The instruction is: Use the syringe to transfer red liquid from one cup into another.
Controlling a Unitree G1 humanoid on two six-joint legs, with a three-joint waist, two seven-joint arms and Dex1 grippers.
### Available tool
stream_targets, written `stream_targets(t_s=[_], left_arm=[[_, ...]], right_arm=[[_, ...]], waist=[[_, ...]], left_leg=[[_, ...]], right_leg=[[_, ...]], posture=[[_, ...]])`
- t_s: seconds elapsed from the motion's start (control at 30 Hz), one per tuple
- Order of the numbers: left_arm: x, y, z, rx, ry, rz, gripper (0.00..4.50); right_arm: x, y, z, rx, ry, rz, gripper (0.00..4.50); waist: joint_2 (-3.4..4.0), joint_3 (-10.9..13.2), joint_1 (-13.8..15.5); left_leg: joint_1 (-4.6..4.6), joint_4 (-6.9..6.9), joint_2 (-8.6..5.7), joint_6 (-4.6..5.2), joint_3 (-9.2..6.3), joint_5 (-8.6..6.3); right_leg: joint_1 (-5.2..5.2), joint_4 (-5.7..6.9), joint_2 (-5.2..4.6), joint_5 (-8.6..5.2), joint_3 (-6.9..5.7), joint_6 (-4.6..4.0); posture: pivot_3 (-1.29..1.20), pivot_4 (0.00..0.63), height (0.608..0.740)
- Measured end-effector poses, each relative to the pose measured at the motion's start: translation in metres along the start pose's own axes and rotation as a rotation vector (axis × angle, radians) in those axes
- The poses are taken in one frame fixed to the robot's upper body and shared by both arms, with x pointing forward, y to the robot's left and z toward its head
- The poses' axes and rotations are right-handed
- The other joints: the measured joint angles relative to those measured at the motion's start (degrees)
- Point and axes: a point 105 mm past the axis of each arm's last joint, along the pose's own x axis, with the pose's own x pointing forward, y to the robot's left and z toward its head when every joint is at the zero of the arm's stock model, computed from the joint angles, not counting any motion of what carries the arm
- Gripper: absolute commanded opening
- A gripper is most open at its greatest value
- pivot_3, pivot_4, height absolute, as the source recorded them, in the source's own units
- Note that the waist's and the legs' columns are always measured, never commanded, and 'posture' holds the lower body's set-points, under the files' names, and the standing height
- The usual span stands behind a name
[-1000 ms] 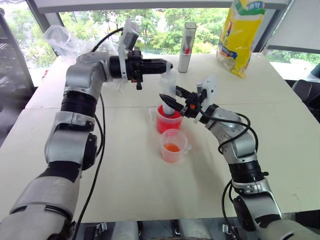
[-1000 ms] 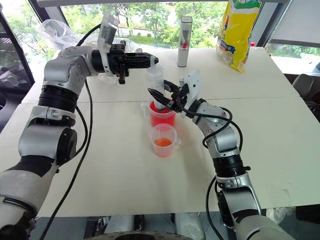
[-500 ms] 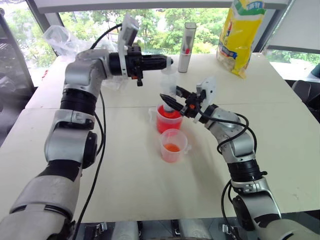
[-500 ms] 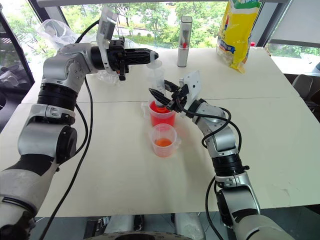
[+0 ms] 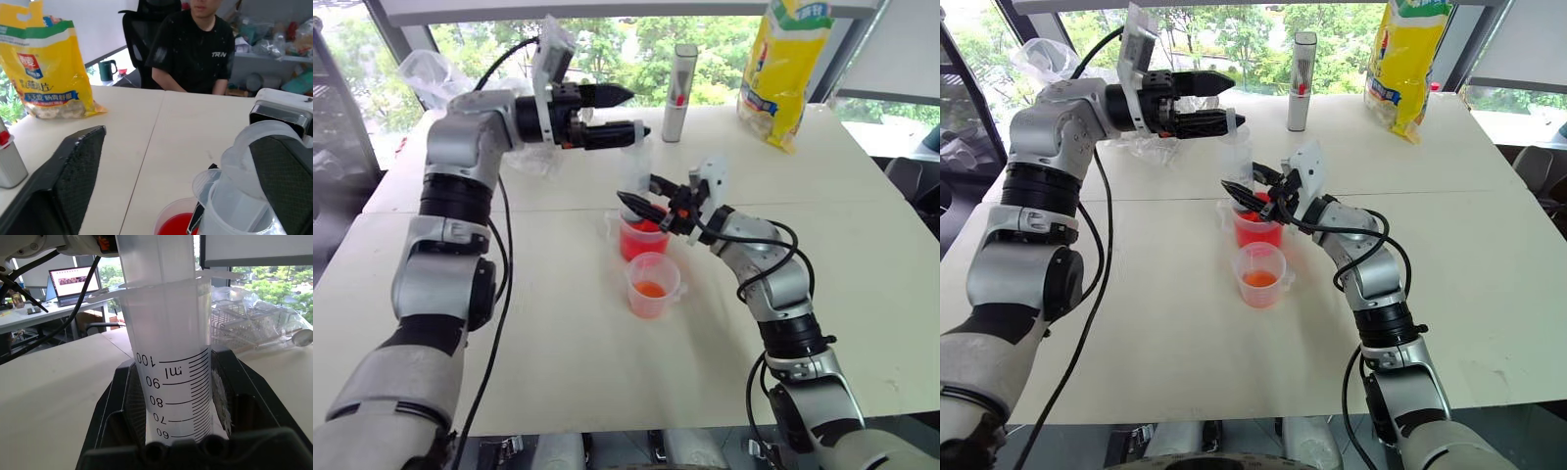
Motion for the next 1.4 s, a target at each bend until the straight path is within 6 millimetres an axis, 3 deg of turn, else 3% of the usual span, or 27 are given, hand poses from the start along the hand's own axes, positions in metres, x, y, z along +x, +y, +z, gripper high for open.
stream_targets(t_s=[0.27, 0.47, 0.67, 0.87, 1.2, 1.27, 1.4], left_arm=[[-0.035, 0.013, 0.009, 0.065, 0.021, 0.107, 4.47], [-0.049, 0.017, -0.004, 0.041, 0.047, 0.151, 4.47], [-0.064, 0.015, 0.002, 0.034, 0.024, 0.185, 4.47], [-0.063, 0.008, -0.004, 0.009, 0.024, 0.182, 4.47], [-0.051, 0.002, -0.003, 0.004, -0.004, 0.141, 4.47], [-0.048, 0.001, -0.004, 0.000, -0.010, 0.129, 4.47], [-0.042, 0.000, -0.006, -0.016, -0.021, 0.107, 4.47]], right_arm=[[-0.002, -0.005, 0.007, -0.035, 0.013, -0.001, 1.48], [-0.002, -0.010, 0.012, -0.054, 0.008, -0.008, 1.48], [-0.006, -0.018, 0.021, -0.047, -0.008, -0.036, 1.48], [-0.009, -0.015, 0.029, -0.028, -0.016, -0.024, 1.48], [-0.038, 0.001, 0.095, -0.054, -0.095, 0.021, 1.48], [-0.048, 0.009, 0.094, -0.040, -0.073, 0.036, 1.48], [-0.063, 0.027, 0.064, 0.071, 0.017, 0.055, 1.48]], waist=[[0.00, 0.0, 0.0], [0.00, 0.0, 0.0], [0.00, 0.0, 0.0], [0.00, 0.0, 0.0], [-0.01, 0.0, 0.1], [-0.03, 0.0, 0.2], [-0.04, 0.0, 0.1]], left_leg=[[0.02, 0.01, 0.00, 0.00, 0.02, 0.00], [0.01, 0.02, 0.00, 0.00, 0.02, 0.00], [0.05, 0.02, 0.02, 0.00, -0.01, 0.00], [0.04, 0.08, 0.02, -0.02, -0.06, 0.01], [0.03, 0.07, 0.01, -0.01, -0.11, 0.01], [0.05, 0.06, 0.01, -0.01, -0.14, 0.00], [0.03, 0.07, 0.00, -0.01, -0.16, 0.01]], right_leg=[[-0.01, 0.04, 0.00, 0.00, 0.00, 0.00], [-0.02, 0.06, -0.01, 0.00, 0.00, 0.00], [-0.03, 0.16, -0.01, 0.00, 0.02, 0.00], [-0.02, 0.21, -0.03, 0.00, 0.02, 0.00], [-0.01, 0.19, -0.04, 0.00, 0.02, 0.00], [0.03, 0.16, -0.03, -0.01, 0.02, 0.00], [0.03, 0.14, -0.02, -0.01, 0.03, 0.00]], posture=[[0.00, 0.150, 0.740], [0.00, 0.150, 0.740], [0.00, 0.150, 0.740], [0.00, 0.150, 0.740], [0.00, 0.150, 0.740], [0.00, 0.150, 0.740], [0.00, 0.150, 0.740]])
